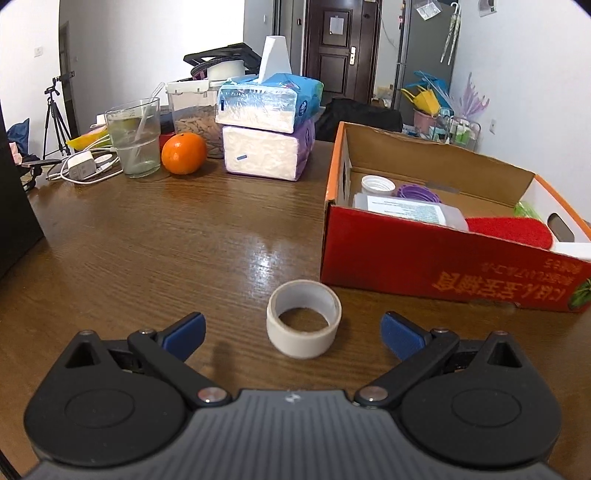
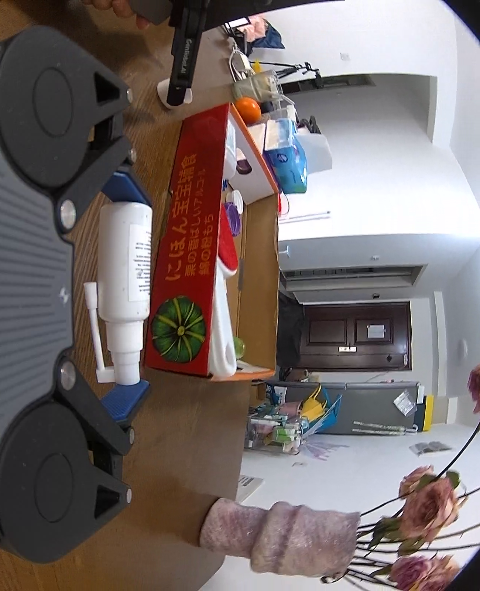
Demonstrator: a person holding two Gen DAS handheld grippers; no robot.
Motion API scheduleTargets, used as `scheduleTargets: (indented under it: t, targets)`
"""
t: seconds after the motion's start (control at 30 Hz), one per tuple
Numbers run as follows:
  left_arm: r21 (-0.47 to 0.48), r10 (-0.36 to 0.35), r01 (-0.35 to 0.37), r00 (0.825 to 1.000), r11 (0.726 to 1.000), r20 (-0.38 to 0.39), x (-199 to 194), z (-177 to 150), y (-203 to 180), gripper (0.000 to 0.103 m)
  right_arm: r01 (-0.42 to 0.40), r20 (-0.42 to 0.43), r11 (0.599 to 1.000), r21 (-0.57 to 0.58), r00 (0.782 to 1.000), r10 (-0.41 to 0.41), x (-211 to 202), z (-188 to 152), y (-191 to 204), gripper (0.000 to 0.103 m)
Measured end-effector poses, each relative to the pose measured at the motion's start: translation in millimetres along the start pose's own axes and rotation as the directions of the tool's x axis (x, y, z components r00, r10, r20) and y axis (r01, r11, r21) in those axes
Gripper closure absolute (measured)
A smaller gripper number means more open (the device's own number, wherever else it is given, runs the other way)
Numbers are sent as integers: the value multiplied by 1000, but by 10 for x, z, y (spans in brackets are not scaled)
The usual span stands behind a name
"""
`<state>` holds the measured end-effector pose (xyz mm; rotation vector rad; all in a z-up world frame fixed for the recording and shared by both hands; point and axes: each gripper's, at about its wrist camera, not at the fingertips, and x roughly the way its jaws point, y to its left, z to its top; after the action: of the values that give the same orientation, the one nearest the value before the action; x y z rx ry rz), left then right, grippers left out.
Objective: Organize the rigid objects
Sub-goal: 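Close the right tool on the white nasal spray while the left tool grasps the white tape roll, then carry the nasal spray in the right tool while the left tool carries the tape roll over the box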
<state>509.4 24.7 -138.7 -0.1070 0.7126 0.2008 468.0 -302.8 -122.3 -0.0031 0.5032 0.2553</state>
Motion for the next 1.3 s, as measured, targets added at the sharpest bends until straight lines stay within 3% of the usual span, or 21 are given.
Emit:
scheduleTargets:
  t: [0.07, 0.13, 0.17, 0.23, 0.27, 0.6, 0.9, 1.1, 1.3]
  targets:
    - [8, -1, 1, 1000, 1000, 2, 58, -8, -12, 2, 10, -2, 1000, 10, 1000, -10, 9, -16, -30, 6]
    - [7, -24, 24, 1000, 1000, -1, 84, 3, -6, 13, 28, 4, 999, 16, 1000, -28, 5, -31, -50, 6]
    - [3, -28, 28, 1000, 1000, 0, 88, 12, 3, 23, 36, 7, 999, 19, 999, -36, 6, -32, -47, 6]
    - [7, -41, 41, 999, 999, -8, 117, 21, 5, 55, 49, 13, 999, 22, 999, -50, 5, -38, -38, 6]
    - [16, -48, 48, 999, 999, -8, 128, 21, -2, 59, 59, 16, 998, 24, 998, -60, 6, -42, -28, 6]
    - [51, -126, 125, 992, 991, 25, -64, -42, -86, 59, 157, 82, 984, 82, 983, -164, -209, -71, 105, 6]
    - [41, -162, 160, 985, 986, 54, -522, -96, -95, 59, 125, 106, 986, 107, 985, -136, -449, -43, 308, 6]
    - [42, -210, 207, 974, 977, 87, -924, 35, -130, 59, 103, 140, 992, 72, 984, -112, -655, 97, 436, 6]
    - [82, -215, 206, 969, 975, 123, -1239, 251, -246, 59, 107, 178, 993, 59, 977, -116, -837, 342, 498, 6]
